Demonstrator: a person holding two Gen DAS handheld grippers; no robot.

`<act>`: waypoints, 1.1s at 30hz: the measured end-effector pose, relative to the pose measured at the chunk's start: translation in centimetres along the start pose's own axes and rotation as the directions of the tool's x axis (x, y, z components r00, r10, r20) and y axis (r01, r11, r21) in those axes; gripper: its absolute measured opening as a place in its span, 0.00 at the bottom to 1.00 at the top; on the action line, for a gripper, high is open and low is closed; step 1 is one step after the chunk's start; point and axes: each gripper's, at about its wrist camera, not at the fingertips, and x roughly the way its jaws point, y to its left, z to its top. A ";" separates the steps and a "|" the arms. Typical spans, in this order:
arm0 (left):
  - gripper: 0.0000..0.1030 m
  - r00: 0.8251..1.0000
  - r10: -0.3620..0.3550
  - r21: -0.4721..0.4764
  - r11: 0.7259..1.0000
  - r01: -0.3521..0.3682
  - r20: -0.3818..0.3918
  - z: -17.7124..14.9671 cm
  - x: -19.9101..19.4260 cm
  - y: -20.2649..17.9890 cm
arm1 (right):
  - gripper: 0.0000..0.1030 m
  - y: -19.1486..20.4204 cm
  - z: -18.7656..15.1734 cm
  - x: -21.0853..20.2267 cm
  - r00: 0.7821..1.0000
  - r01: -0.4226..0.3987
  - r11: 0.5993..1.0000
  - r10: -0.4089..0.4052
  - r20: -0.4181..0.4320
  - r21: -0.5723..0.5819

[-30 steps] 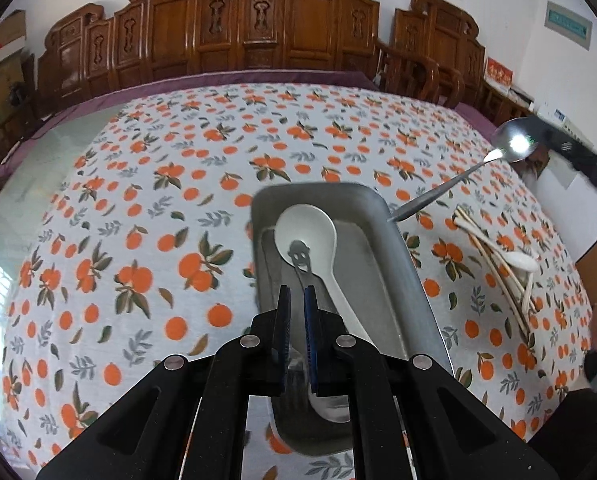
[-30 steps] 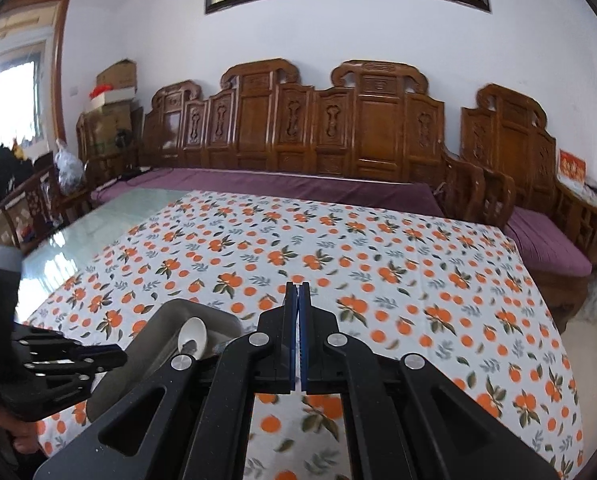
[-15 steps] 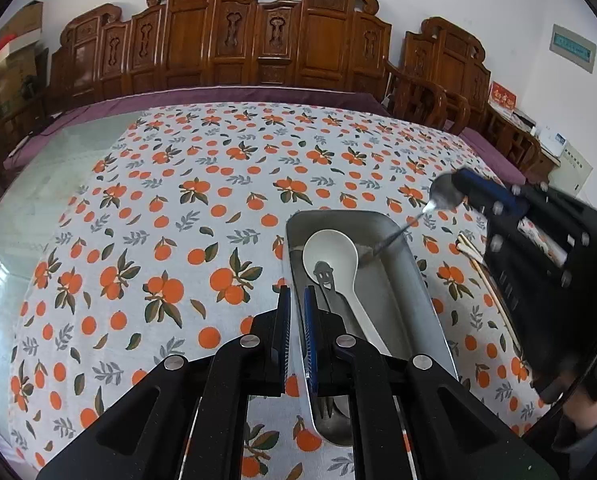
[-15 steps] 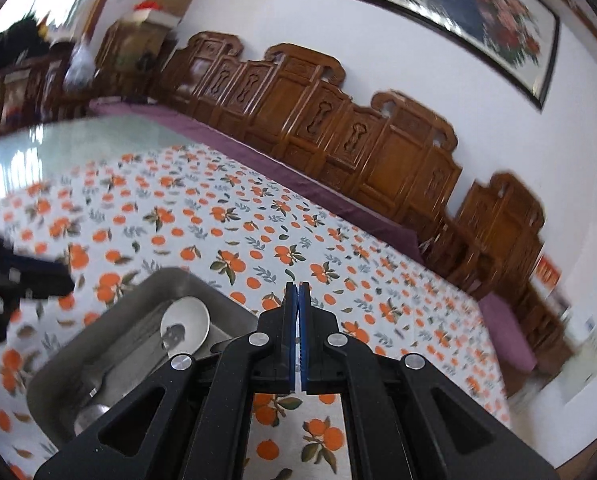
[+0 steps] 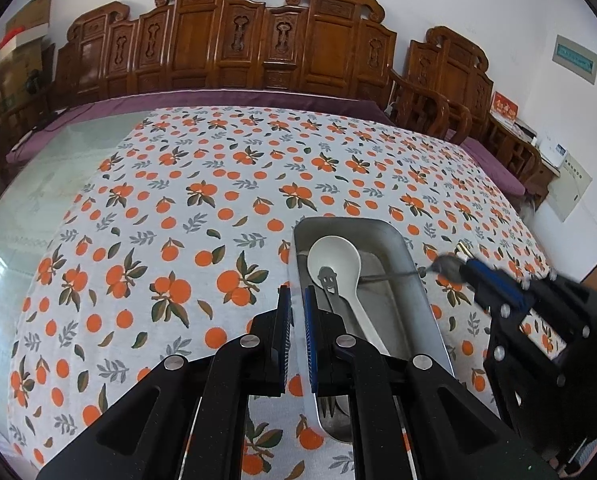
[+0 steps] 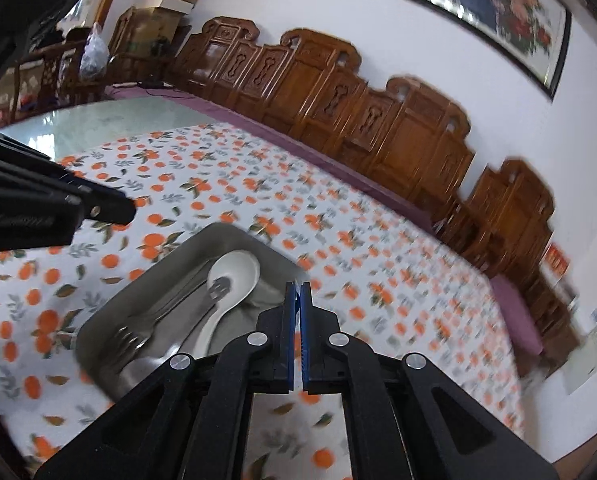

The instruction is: Organize utensils

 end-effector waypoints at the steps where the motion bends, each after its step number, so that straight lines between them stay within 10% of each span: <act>1: 0.06 1.000 -0.001 0.000 1.000 0.001 0.001 0.0 0.0 0.0 | 0.03 -0.2 -0.2 0.0 1.000 -0.016 1.000 0.016 -0.011 0.021; 9: 0.06 1.000 -0.002 0.002 1.000 0.002 0.001 0.0 -0.1 0.0 | 0.06 -0.4 -1.7 1.0 0.979 -0.163 0.971 0.181 -0.091 0.177; 19: 0.06 1.000 -0.006 0.018 1.000 0.006 -0.010 0.0 0.5 -0.7 | 0.11 -0.9 -3.6 1.9 0.893 -0.387 0.864 0.438 -0.101 0.321; 26: 0.08 1.000 -0.028 0.040 0.999 0.028 -0.008 0.0 0.7 -2.3 | 0.22 -4.7 -3.6 0.4 0.907 -0.380 0.865 0.417 -0.050 0.328; 33: 0.35 0.997 -0.073 0.087 0.993 0.073 -0.005 -0.2 1.0 -5.7 | 0.22 -12.1 -6.0 -0.2 0.951 -0.254 0.909 0.296 -0.085 0.330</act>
